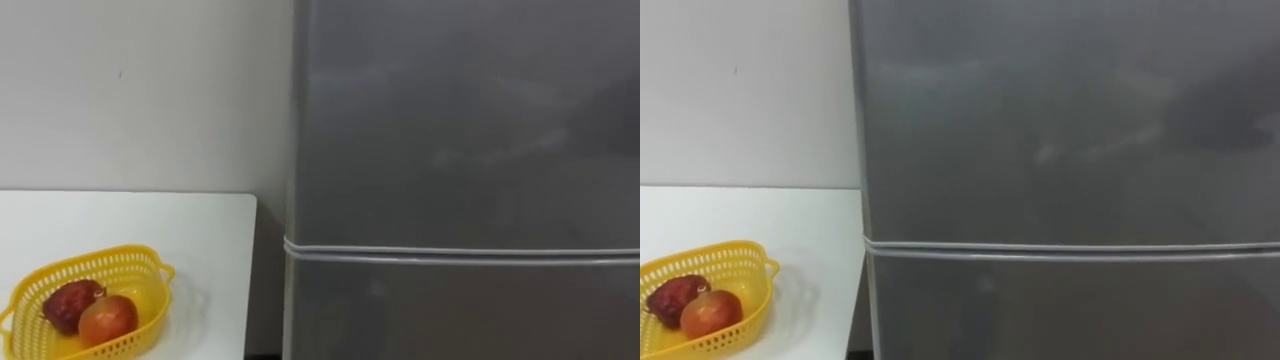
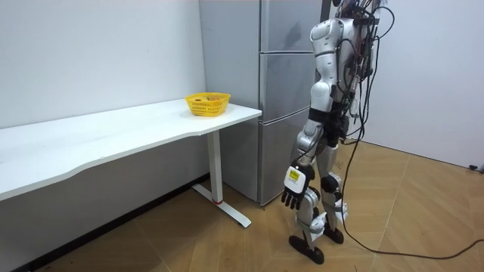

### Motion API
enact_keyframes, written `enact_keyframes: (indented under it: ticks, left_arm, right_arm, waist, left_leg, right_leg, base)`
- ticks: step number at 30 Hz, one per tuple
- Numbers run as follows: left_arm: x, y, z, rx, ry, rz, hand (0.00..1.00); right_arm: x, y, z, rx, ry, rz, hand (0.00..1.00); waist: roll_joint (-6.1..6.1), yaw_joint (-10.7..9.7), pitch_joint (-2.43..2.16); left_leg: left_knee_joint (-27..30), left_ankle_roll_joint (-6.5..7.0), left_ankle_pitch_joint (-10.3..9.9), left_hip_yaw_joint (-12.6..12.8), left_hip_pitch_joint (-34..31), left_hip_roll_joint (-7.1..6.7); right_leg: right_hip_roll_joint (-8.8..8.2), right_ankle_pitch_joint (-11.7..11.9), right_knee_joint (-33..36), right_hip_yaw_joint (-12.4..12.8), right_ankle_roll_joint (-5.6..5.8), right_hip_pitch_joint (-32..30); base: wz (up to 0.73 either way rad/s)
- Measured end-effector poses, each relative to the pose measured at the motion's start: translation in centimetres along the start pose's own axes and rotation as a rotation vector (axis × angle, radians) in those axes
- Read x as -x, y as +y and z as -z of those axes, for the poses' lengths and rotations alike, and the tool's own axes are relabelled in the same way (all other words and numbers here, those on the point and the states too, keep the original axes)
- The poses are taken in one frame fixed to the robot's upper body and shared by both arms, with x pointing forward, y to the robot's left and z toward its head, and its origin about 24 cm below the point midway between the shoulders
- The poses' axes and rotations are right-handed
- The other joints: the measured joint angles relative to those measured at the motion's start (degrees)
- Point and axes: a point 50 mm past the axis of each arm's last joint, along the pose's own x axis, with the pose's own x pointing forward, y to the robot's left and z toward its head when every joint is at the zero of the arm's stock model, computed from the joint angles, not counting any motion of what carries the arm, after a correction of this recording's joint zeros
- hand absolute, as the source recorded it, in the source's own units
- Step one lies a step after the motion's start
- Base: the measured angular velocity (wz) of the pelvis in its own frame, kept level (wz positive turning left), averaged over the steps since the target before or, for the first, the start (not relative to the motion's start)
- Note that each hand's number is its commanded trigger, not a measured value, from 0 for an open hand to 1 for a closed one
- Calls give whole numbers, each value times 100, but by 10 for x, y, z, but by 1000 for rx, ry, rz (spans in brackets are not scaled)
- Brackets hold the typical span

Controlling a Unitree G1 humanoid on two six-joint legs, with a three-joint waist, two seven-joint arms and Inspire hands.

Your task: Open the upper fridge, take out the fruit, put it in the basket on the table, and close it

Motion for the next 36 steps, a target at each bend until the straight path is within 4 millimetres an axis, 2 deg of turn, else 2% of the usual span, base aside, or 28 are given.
enact_keyframes:
  ticks: [2, 7, 10, 11, 12, 13, 15, 18, 20, 22, 23, 25, 26, 28, 33, 36]
  left_arm:
    - [0, 1, -2, 1, -6, -17, 0]
    - [0, -1, -4, 9, 5, -32, 0]
    - [-1, -1, -7, 30, 1, -44, 0]
    - [-1, -2, -7, 30, 2, -42, 0]
    - [-1, -3, -6, 28, 8, -39, 0]
    - [-1, -4, -6, 33, 13, -37, 0]
    - [0, -6, -4, 68, 21, -40, 0]
    - [1, -5, 1, 103, 27, -44, 0]
    - [1, -6, 0, 103, 31, -35, 0]
    - [1, -7, 1, 104, 35, -22, 0]
    - [1, -7, 1, 103, 35, -20, 0]
    - [0, -7, -3, 100, 31, -15, 0]
    - [0, -7, -4, 100, 30, -14, 0]
    - [-1, -9, -8, 83, 33, -6, 0]
    - [-1, -11, -9, 55, 44, 17, 0]
    - [-2, -14, -14, 23, 38, 30, 0]
  right_arm:
    - [3, -14, 19, 14, 106, 75, 0]
    - [30, -55, 80, -10, 507, 278, 0]
    - [87, -101, 133, 89, 857, 447, 0]
    - [99, -109, 141, 106, 920, 478, 0]
    - [122, -123, 153, 163, 1024, 522, 0]
    - [134, -131, 158, 200, 1073, 546, 0]
    - [181, -159, 169, 334, 1261, 608, 0]
    - [224, -189, 166, 457, 1419, 665, 0]
    - [239, -201, 163, 512, 1475, 677, 0]
    - [254, -208, 161, 604, 1542, 570, 0]
    - [258, -208, 161, 636, 1562, 518, 0]
    - [270, -207, 161, 747, 1637, 274, 0]
    - [272, -208, 161, 769, 1654, 224, 0]
    - [282, -206, 161, 830, 1718, 12, 0]
    - [295, -202, 161, 926, 1806, -350, 0]
    - [298, -196, 162, 957, 1836, -472, 0]
  waist:
    - [14, -13, -3]
    - [121, -130, -36]
    - [235, -103, -13]
    - [272, -103, -12]
    - [299, -105, -23]
    - [345, -103, -34]
    - [473, -115, -34]
    - [477, -121, -35]
    - [454, -114, -36]
    - [415, -89, -36]
    - [437, -71, -21]
    - [406, -14, -12]
    - [400, 15, -10]
    - [389, 75, -12]
    - [405, 153, -5]
    - [435, 204, 10]
  left_leg:
    - [-6, 1, -27, -14, 3, 6]
    - [46, 29, -65, -108, -6, -5]
    - [96, 44, -89, -119, -5, 7]
    - [97, 45, -89, -120, -10, 4]
    - [98, 48, -89, -121, -6, -6]
    - [101, 50, -90, -122, -4, -9]
    - [114, 52, -89, -132, 1, -28]
    - [123, 46, -83, -116, 12, -90]
    - [124, 46, -83, -131, 27, -96]
    - [123, 47, -84, -118, 27, -104]
    - [120, 48, -84, -113, 24, -103]
    - [106, 51, -87, -116, 27, -94]
    - [100, 53, -88, -116, 38, -94]
    - [80, 59, -92, -144, 65, -95]
    - [70, 61, -93, -159, 70, -105]
    - [120, 66, -105, -129, 68, -95]
  right_leg:
    - [5, 0, 16, 0, 0, 12]
    - [-17, 7, 57, -91, 14, 48]
    - [-28, 0, 92, -70, 29, 58]
    - [-33, -4, 91, -70, 35, 56]
    - [-43, -11, 98, -73, 46, 56]
    - [-45, -13, 102, -72, 49, 57]
    - [-63, -50, 101, -72, 66, 70]
    - [-96, -172, 100, -72, 78, 76]
    - [-99, -193, 98, -72, 82, 94]
    - [-100, -195, 107, -67, 85, 102]
    - [-100, -195, 106, -64, 85, 103]
    - [-101, -195, 90, -42, 85, 96]
    - [-102, -195, 87, -36, 85, 94]
    - [-117, -198, 83, -67, 91, 102]
    - [-119, -199, 73, -87, 92, 114]
    - [-117, -198, 83, -82, 90, 115]
  base:
    - [2]
    - [10]
    - [3]
    - [0]
    - [0]
    - [0]
    - [0]
    - [6]
    - [7]
    - [0]
    - [-4]
    - [-2]
    - [0]
    - [5]
    - [1]
    - [-1]
